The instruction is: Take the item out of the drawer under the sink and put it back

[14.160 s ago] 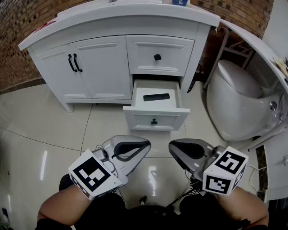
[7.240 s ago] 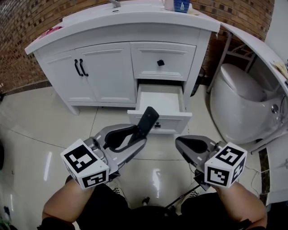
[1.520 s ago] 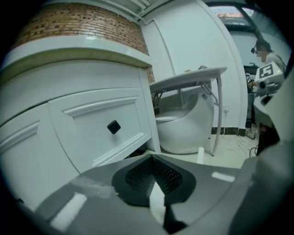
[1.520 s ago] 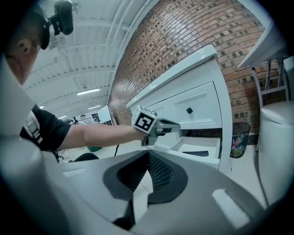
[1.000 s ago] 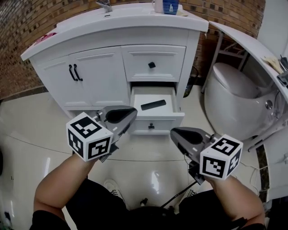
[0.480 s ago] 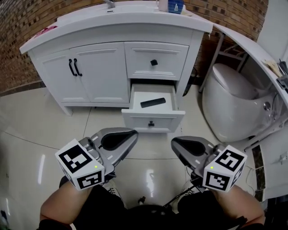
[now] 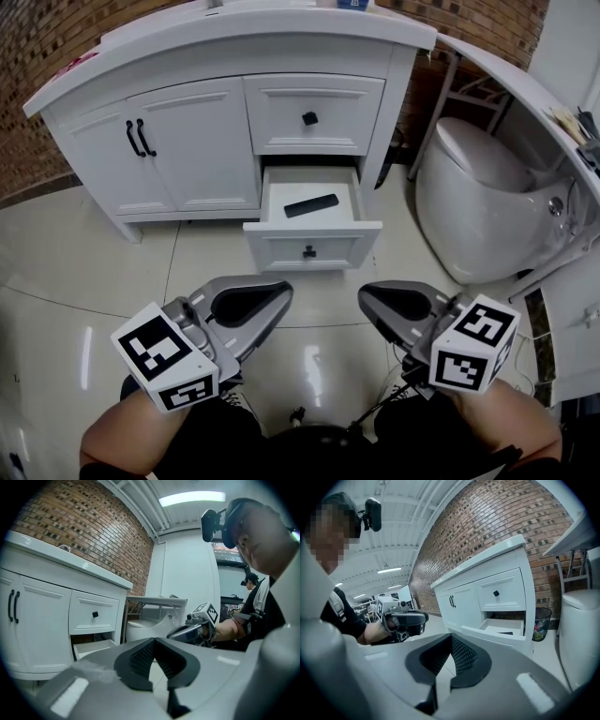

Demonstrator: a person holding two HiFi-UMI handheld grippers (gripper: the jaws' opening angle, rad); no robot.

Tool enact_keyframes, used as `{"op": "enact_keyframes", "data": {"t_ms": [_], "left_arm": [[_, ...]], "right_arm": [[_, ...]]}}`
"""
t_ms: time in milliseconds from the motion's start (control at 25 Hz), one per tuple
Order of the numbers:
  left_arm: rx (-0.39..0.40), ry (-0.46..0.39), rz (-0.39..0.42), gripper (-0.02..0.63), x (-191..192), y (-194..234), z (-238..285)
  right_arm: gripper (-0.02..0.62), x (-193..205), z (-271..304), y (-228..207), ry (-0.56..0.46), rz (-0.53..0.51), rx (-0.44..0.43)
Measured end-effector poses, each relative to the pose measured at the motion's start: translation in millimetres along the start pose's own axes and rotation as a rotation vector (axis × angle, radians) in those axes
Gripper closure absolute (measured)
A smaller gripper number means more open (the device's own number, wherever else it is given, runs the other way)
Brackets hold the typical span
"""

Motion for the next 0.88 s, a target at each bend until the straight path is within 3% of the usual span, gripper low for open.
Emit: {"op": "enact_keyframes", "data": {"t_ms": [880], "left_arm": [[-0.020, 0.017, 0.019, 0.600, 4.7, 6.7, 0.8]], "right_arm": [[0.594, 4.1, 5.1, 3.4, 0.033, -0.014, -0.001]]}}
Point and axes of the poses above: the fingertips, and each gripper's own axes: z forward along the fingers, y to its left, x out of its underside, the point moved 5 cm from there along -z, backward along the fingers, and after that the axes turned 7 degrees about -y, right-handed, at the moved point
